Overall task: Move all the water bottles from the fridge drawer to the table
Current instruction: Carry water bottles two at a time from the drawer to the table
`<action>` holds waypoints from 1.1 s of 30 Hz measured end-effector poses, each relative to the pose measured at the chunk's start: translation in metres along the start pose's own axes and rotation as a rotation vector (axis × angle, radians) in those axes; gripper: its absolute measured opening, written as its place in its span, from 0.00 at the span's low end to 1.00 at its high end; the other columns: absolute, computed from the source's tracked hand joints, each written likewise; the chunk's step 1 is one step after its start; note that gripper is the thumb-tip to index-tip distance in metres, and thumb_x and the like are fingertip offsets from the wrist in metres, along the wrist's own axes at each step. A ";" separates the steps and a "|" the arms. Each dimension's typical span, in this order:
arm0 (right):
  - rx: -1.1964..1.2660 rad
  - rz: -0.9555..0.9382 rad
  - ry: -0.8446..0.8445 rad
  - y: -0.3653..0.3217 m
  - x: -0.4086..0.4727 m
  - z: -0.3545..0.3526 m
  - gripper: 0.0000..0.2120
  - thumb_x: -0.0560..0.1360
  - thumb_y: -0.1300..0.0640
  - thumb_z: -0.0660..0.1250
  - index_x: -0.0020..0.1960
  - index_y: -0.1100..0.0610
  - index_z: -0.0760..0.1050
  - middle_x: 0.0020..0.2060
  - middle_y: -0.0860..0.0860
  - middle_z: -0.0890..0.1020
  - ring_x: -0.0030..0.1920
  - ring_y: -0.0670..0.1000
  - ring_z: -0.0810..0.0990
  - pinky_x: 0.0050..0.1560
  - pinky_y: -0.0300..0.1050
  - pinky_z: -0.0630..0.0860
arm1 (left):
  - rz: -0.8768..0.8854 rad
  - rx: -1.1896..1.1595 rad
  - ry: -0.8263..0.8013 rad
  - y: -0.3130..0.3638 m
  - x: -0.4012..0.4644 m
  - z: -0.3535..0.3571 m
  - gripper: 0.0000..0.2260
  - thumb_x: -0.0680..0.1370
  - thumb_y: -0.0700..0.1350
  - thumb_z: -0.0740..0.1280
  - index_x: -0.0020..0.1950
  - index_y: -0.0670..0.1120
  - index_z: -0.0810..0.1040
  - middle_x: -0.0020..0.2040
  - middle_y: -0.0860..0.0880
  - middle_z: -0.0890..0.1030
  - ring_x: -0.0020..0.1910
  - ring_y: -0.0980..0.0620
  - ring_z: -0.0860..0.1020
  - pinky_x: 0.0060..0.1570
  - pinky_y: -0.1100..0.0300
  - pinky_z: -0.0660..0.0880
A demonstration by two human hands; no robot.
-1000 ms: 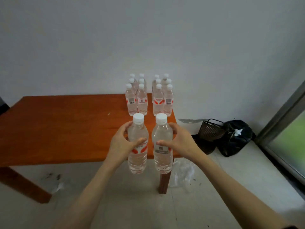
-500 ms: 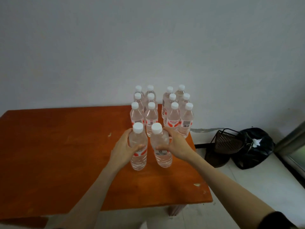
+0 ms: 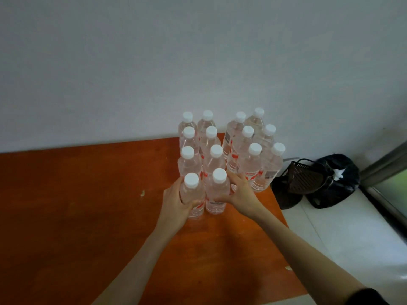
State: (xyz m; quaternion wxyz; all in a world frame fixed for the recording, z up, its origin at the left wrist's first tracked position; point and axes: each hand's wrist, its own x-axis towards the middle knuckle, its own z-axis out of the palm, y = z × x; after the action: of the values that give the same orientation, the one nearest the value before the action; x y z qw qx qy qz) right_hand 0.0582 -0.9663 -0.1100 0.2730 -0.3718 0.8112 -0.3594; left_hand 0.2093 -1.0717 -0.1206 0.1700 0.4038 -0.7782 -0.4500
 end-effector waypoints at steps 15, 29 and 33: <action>0.152 0.050 0.051 0.007 0.004 0.010 0.35 0.67 0.57 0.75 0.69 0.52 0.63 0.66 0.49 0.70 0.65 0.48 0.70 0.61 0.39 0.68 | 0.068 -0.031 0.028 -0.003 0.008 0.009 0.32 0.71 0.46 0.72 0.72 0.50 0.62 0.66 0.49 0.62 0.65 0.55 0.65 0.62 0.66 0.61; -0.363 -0.014 0.191 0.017 -0.101 -0.003 0.36 0.75 0.41 0.61 0.76 0.50 0.49 0.76 0.49 0.55 0.75 0.50 0.53 0.74 0.52 0.54 | 0.165 0.214 0.009 -0.009 -0.077 0.031 0.29 0.77 0.50 0.64 0.74 0.47 0.57 0.74 0.48 0.61 0.73 0.51 0.59 0.70 0.56 0.60; -0.618 0.015 0.275 0.033 -0.161 -0.033 0.37 0.74 0.36 0.56 0.76 0.48 0.46 0.76 0.49 0.50 0.76 0.51 0.47 0.75 0.56 0.47 | 0.451 0.374 -0.125 0.024 -0.104 0.045 0.31 0.77 0.57 0.60 0.76 0.52 0.52 0.77 0.50 0.54 0.76 0.52 0.50 0.74 0.53 0.50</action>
State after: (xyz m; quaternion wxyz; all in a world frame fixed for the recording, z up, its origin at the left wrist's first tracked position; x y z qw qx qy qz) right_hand 0.1137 -0.8099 -0.0887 0.0381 -0.3788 0.9138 -0.1413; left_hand 0.2343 -0.9585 -0.1145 0.1401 0.2166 -0.9265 -0.2738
